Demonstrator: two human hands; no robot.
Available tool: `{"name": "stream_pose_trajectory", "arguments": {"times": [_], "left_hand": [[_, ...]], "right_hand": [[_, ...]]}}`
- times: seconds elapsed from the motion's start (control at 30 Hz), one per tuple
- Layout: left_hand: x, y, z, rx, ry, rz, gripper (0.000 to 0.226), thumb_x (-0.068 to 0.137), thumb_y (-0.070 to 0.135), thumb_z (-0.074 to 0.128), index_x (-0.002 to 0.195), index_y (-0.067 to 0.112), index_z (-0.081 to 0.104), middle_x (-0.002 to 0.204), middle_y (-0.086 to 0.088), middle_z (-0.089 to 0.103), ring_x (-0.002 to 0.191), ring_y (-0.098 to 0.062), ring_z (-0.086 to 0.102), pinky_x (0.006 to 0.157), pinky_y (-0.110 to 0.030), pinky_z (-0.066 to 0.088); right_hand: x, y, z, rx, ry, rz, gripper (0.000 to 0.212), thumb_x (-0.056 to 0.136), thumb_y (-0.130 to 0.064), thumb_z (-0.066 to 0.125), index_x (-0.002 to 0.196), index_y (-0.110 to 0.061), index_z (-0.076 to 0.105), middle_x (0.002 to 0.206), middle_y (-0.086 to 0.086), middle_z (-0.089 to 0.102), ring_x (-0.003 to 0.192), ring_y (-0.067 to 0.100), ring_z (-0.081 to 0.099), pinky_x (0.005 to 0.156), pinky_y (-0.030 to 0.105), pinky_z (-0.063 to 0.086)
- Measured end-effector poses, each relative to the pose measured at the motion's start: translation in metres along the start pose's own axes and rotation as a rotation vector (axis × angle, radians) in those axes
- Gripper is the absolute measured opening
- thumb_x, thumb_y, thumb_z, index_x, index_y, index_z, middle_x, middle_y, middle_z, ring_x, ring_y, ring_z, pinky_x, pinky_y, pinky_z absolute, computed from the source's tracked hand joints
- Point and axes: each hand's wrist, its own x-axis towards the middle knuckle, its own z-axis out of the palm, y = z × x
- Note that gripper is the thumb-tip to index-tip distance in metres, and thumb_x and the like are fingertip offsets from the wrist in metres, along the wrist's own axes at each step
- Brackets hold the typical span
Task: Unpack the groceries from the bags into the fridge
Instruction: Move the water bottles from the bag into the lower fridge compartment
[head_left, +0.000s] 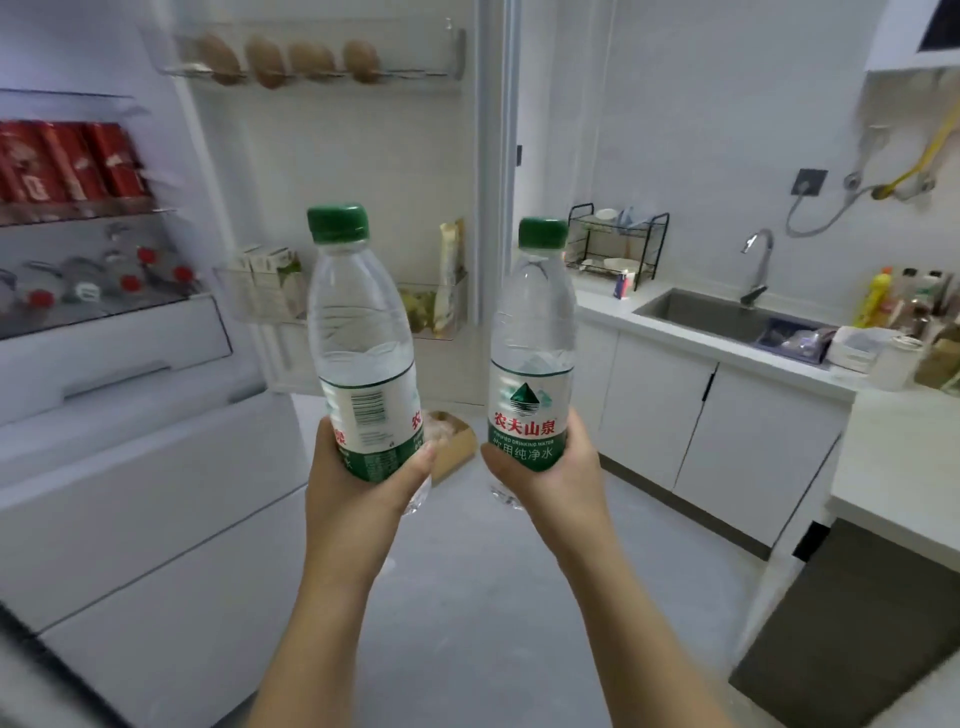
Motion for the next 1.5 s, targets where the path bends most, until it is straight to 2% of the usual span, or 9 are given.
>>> {"name": "stream_pose_trajectory", "arguments": {"times": [0.2, 0.33, 0.5, 0.63, 0.9, 1.13, 1.3, 1.4, 1.5], "left_hand": [[-0.017, 0.004, -0.01, 0.078, 0.226, 0.013, 0.051, 0.067, 0.02, 0.085, 0.103, 0.04, 0.054, 0.096, 0.02, 0.068, 0.087, 0.002, 0.065, 0.067, -0.018, 0.048], [-0.037, 0.006, -0.012, 0.135, 0.391, 0.032, 0.05, 0.068, 0.012, 0.084, 0.1, 0.036, 0.054, 0.09, 0.022, 0.069, 0.083, 0.004, 0.065, 0.065, -0.013, 0.048], [-0.063, 0.014, -0.022, 0.223, 0.537, 0.055, 0.05, 0.066, 0.012, 0.085, 0.097, 0.036, 0.054, 0.086, 0.028, 0.068, 0.08, 0.007, 0.064, 0.062, -0.006, 0.047], [-0.077, 0.03, -0.034, 0.289, 0.623, 0.093, 0.051, 0.065, 0.016, 0.086, 0.103, 0.032, 0.056, 0.087, 0.022, 0.068, 0.081, 0.007, 0.063, 0.061, -0.006, 0.046], [-0.086, 0.065, -0.063, 0.298, 0.67, 0.149, 0.049, 0.066, 0.016, 0.085, 0.099, 0.034, 0.055, 0.096, 0.013, 0.068, 0.089, -0.008, 0.066, 0.074, -0.027, 0.052], [-0.088, 0.067, -0.08, 0.293, 0.682, 0.162, 0.052, 0.066, 0.016, 0.086, 0.107, 0.03, 0.056, 0.095, 0.014, 0.069, 0.088, -0.008, 0.066, 0.071, -0.021, 0.049], [-0.083, 0.063, -0.075, 0.282, 0.693, 0.157, 0.049, 0.068, 0.012, 0.085, 0.105, 0.027, 0.056, 0.087, 0.013, 0.068, 0.071, 0.003, 0.064, 0.054, -0.007, 0.046], [-0.079, 0.058, -0.07, 0.281, 0.716, 0.159, 0.049, 0.069, 0.014, 0.085, 0.105, 0.028, 0.055, 0.09, 0.013, 0.068, 0.078, -0.002, 0.065, 0.058, -0.007, 0.047], [-0.078, 0.051, -0.063, 0.28, 0.746, 0.149, 0.051, 0.068, 0.016, 0.085, 0.107, 0.028, 0.056, 0.095, 0.014, 0.068, 0.086, -0.006, 0.066, 0.07, -0.018, 0.051]], "right_hand": [[0.02, 0.001, 0.014, 0.051, -0.243, -0.048, 0.045, 0.071, -0.008, 0.082, 0.108, -0.018, 0.059, 0.092, -0.003, 0.071, 0.08, 0.007, 0.068, 0.06, 0.017, 0.051], [0.025, 0.003, 0.019, 0.056, -0.363, -0.078, 0.048, 0.068, -0.01, 0.084, 0.108, -0.018, 0.058, 0.094, -0.004, 0.072, 0.085, 0.009, 0.069, 0.069, 0.024, 0.054], [0.019, -0.008, 0.023, 0.103, -0.454, -0.117, 0.044, 0.069, -0.012, 0.083, 0.103, -0.024, 0.057, 0.087, -0.01, 0.07, 0.076, 0.0, 0.066, 0.062, 0.015, 0.051], [0.012, -0.024, 0.028, 0.16, -0.521, -0.125, 0.042, 0.072, -0.012, 0.081, 0.102, -0.028, 0.057, 0.087, -0.011, 0.069, 0.077, 0.002, 0.066, 0.061, 0.019, 0.052], [-0.005, -0.058, 0.046, 0.197, -0.588, -0.199, 0.043, 0.071, -0.012, 0.08, 0.108, -0.022, 0.059, 0.094, -0.005, 0.071, 0.085, 0.01, 0.068, 0.076, 0.034, 0.057], [-0.017, -0.061, 0.064, 0.199, -0.603, -0.204, 0.045, 0.067, -0.016, 0.083, 0.105, -0.02, 0.06, 0.093, -0.002, 0.071, 0.087, 0.016, 0.068, 0.081, 0.045, 0.057], [-0.011, -0.057, 0.064, 0.158, -0.63, -0.2, 0.043, 0.068, -0.014, 0.083, 0.104, -0.02, 0.06, 0.092, -0.002, 0.071, 0.086, 0.016, 0.068, 0.081, 0.047, 0.057], [-0.003, -0.055, 0.062, 0.157, -0.649, -0.203, 0.042, 0.07, -0.01, 0.081, 0.105, -0.019, 0.06, 0.092, -0.002, 0.071, 0.085, 0.015, 0.068, 0.08, 0.044, 0.058], [0.003, -0.05, 0.061, 0.16, -0.668, -0.198, 0.041, 0.071, -0.01, 0.08, 0.105, -0.019, 0.06, 0.092, -0.002, 0.071, 0.086, 0.016, 0.068, 0.078, 0.04, 0.057]]}}
